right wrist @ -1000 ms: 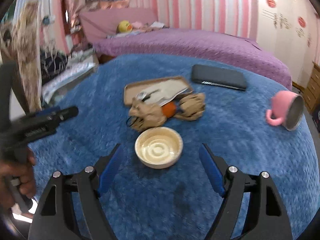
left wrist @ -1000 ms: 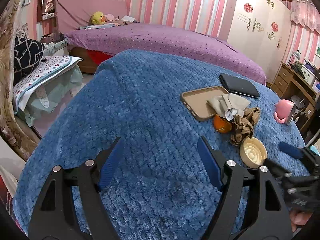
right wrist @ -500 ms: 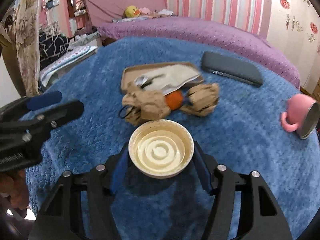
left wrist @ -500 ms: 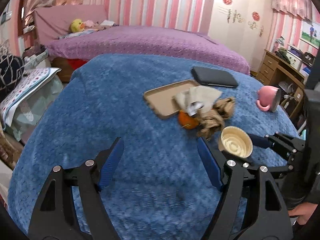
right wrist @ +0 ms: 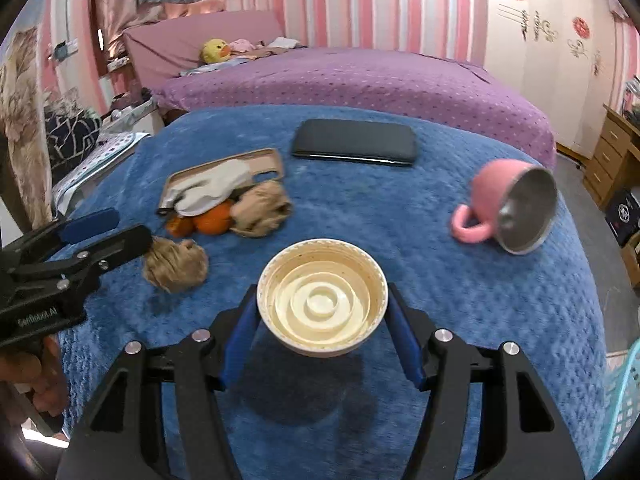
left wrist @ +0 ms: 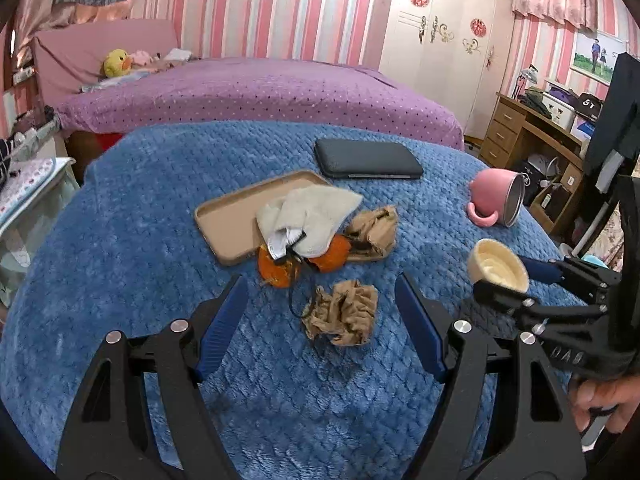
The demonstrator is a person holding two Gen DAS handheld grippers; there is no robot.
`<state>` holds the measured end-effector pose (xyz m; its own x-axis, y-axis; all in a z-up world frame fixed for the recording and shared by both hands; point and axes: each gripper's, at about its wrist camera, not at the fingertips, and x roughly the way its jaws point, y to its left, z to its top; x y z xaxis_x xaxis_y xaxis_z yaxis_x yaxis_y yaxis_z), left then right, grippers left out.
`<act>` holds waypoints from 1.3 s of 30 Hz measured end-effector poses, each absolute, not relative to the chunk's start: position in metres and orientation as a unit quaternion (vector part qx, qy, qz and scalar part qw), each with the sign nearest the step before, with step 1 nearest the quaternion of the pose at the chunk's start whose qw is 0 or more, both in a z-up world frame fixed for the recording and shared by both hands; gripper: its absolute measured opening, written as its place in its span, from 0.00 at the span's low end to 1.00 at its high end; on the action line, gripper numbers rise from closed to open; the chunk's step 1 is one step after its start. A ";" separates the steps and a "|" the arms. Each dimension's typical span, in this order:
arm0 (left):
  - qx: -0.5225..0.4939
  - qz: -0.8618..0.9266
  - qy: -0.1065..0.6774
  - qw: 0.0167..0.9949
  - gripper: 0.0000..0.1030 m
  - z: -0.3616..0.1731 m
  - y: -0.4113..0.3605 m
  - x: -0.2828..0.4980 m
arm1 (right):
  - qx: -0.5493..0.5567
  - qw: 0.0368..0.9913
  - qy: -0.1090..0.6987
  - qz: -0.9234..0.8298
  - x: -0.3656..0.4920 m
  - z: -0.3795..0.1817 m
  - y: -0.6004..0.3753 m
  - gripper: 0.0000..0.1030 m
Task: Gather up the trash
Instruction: 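Grasp the crumpled brown paper with the left gripper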
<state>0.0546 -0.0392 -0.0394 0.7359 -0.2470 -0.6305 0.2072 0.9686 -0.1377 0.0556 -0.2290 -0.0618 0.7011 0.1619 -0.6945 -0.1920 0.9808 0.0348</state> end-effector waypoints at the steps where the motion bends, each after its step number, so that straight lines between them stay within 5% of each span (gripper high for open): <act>1: -0.030 -0.125 0.350 0.928 0.72 -0.042 -0.040 0.055 | -0.020 0.921 0.376 0.096 0.055 -0.063 -0.234 0.59; 14: -0.019 -0.127 0.371 0.920 0.64 -0.055 -0.062 0.052 | -0.010 0.922 0.375 0.097 0.045 -0.064 -0.251 0.59; 17: 0.007 -0.128 0.391 0.912 0.55 -0.064 -0.072 0.056 | -0.007 0.922 0.374 0.096 0.043 -0.063 -0.254 0.59; 19: 0.009 -0.122 0.393 0.911 0.38 -0.066 -0.071 0.058 | -0.008 0.922 0.375 0.095 0.043 -0.063 -0.255 0.59; 23: -0.012 -0.131 0.381 0.915 0.22 -0.058 -0.062 0.055 | -0.009 0.922 0.375 0.093 0.041 -0.064 -0.259 0.59; 25: -0.012 -0.139 0.372 0.918 0.06 -0.052 -0.061 0.050 | -0.007 0.923 0.374 0.092 0.039 -0.063 -0.261 0.59; 39: -0.021 -0.151 0.318 0.936 0.07 -0.024 -0.067 0.034 | -0.008 0.925 0.367 0.095 0.031 -0.057 -0.265 0.59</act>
<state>0.0344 -0.0666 -0.0244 0.7519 -0.2954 -0.5893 0.2684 0.9537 -0.1357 0.0309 -0.2654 -0.0566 0.7122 0.1689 -0.6814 -0.1812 0.9820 0.0539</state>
